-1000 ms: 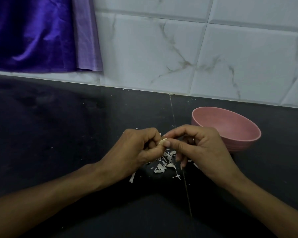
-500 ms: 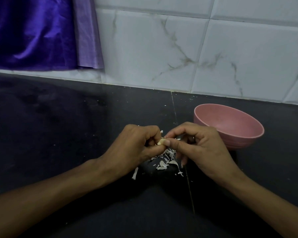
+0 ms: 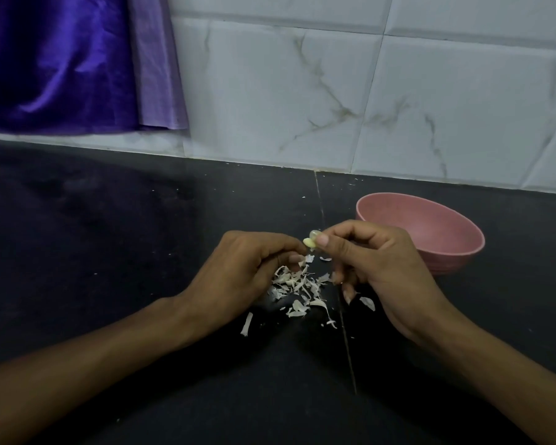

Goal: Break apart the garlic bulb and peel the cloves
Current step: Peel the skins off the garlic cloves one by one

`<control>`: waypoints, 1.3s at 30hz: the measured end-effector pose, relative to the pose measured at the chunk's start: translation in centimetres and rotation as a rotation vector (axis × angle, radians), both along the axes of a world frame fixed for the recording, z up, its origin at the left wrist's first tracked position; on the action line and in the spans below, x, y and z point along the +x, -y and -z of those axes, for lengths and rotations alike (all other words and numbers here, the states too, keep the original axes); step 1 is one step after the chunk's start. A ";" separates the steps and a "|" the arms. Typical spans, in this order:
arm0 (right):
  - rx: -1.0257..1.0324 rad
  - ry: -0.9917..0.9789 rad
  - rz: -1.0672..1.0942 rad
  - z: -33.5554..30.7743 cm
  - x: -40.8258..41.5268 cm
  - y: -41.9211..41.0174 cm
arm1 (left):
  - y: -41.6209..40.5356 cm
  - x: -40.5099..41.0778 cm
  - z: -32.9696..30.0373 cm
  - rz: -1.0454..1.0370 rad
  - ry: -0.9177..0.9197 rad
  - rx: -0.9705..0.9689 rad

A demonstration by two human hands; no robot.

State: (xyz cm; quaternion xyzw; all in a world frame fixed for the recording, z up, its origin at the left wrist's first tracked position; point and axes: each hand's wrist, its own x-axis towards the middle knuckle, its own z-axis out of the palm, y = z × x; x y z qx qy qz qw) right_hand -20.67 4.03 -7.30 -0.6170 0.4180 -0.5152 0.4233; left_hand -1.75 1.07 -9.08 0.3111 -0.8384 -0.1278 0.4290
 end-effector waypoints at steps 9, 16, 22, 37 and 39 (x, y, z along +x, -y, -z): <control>0.003 -0.014 0.021 0.0 -0.1 -0.1 | -0.9 -0.1 -0.5 0.076 -0.202 0.378; -0.033 0.005 0.050 0.0 -0.1 -0.2 | -1.3 -0.4 -1.0 0.157 -0.323 0.701; -0.043 -0.008 0.046 0.1 0.0 -0.1 | -1.4 -0.4 -1.2 0.213 -0.404 0.813; 0.011 0.020 0.017 -0.1 0.1 -0.4 | -1.1 -0.4 -1.1 0.198 -0.425 0.856; 0.031 0.036 0.002 0.0 0.2 -0.3 | -1.1 -0.4 -1.0 0.198 -0.424 0.857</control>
